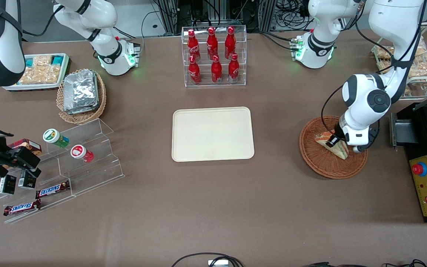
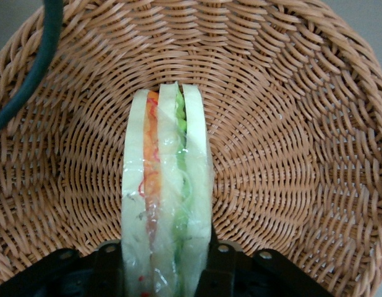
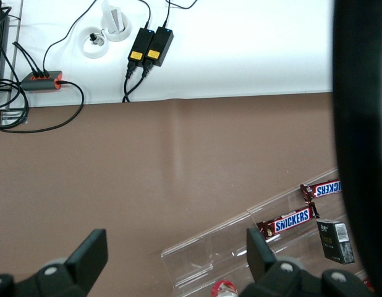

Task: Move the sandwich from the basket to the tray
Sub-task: 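Lift the sandwich and carry it over the beige tray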

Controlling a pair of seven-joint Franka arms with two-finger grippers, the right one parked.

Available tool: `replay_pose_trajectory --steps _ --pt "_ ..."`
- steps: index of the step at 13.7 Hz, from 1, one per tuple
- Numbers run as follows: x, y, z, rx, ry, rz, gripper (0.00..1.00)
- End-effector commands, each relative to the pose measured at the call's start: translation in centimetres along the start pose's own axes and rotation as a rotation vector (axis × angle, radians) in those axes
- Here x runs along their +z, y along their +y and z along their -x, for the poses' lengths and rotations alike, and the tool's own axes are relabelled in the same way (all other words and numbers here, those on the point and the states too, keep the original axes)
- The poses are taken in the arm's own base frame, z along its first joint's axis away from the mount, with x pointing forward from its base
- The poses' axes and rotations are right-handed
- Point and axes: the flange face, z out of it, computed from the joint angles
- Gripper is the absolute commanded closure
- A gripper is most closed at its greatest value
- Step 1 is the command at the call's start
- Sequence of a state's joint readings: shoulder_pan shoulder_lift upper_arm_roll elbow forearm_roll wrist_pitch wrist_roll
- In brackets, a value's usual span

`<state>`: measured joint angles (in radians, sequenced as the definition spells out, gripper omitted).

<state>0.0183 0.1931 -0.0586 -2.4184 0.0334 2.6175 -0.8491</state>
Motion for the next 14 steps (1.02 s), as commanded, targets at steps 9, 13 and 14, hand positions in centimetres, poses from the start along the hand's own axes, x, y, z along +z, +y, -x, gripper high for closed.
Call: replay_pose_trajectory --steps 9,13,14 --pt "-12.9 6.9 -1.2 0.121 0.032 -0.102 0.9" --pt "-14.3 11.3 4.1 0.263 0.027 -0.095 0.91" --pt "-14.3 12.5 5.9 0.32 0.028 -0.086 0.91"
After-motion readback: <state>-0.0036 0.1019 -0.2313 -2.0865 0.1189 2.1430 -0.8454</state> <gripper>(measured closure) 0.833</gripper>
